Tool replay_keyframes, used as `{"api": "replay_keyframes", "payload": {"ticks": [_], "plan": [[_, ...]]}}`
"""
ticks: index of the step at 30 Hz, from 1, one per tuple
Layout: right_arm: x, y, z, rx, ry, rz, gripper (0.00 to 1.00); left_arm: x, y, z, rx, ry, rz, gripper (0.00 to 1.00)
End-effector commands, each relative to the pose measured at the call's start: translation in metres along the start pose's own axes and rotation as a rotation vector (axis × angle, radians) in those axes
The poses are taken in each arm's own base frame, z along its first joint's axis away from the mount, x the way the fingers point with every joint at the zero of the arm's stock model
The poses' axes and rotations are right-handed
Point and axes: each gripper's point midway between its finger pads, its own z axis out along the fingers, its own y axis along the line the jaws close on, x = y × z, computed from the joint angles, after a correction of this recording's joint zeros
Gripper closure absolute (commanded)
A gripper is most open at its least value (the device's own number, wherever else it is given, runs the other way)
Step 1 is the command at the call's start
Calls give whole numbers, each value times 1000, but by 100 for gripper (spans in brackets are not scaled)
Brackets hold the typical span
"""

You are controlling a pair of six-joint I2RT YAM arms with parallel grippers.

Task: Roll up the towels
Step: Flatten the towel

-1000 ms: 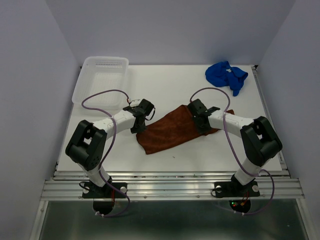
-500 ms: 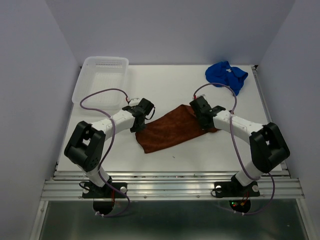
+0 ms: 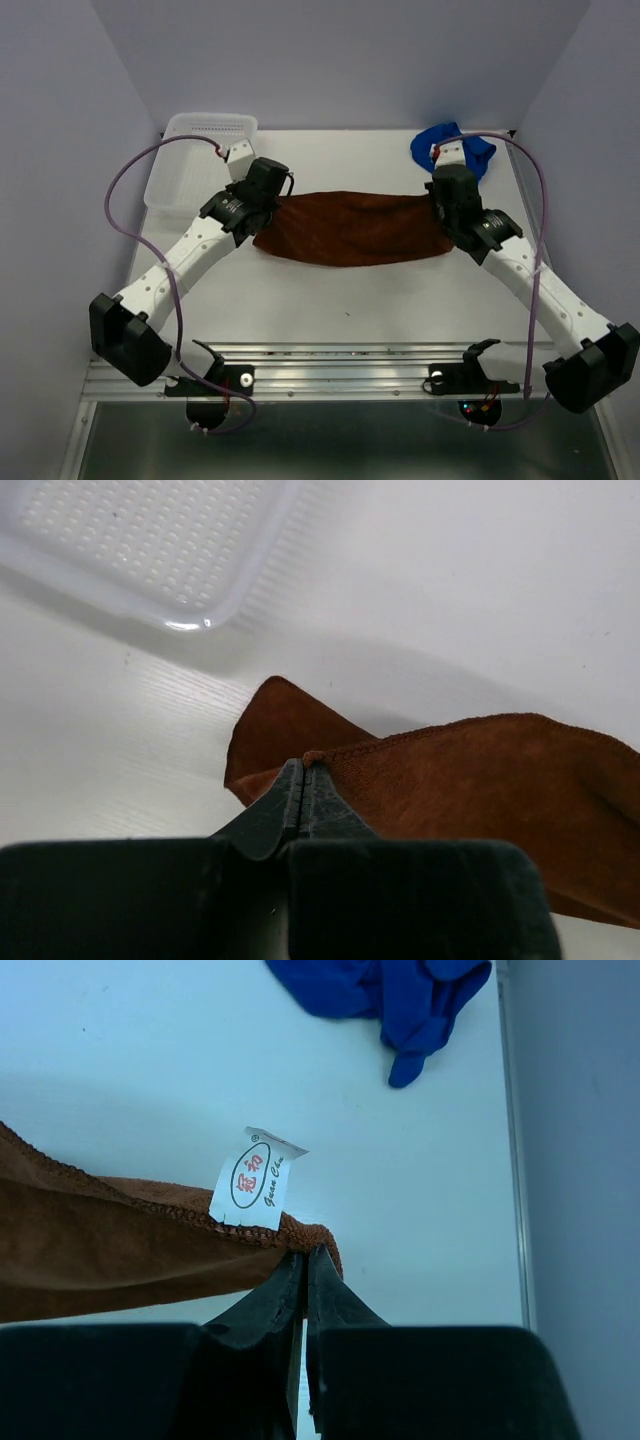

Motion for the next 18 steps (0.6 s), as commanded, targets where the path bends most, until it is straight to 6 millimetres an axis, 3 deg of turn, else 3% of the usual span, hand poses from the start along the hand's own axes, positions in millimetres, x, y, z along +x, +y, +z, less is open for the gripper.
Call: {"api": "replay_keyframes", "payload": {"ticks": [1, 7, 8, 12, 18], "plan": [[-54, -38, -41, 48, -191, 32, 99, -51, 26, -38, -65, -136, -41, 100], [-89, -81, -101, 75, -365, 125, 99, -96, 50, -95, -6, -259, -130, 100], [-96, -94, -120, 81, -416, 156, 99, -104, 57, -111, 24, -286, -162, 100], [-100, -118, -166, 49, -511, 215, 99, -122, 67, -155, 170, -349, -216, 100], [-101, -129, -222, -96, -616, 262, 98, -135, 59, -222, 501, -417, -243, 100]]}}
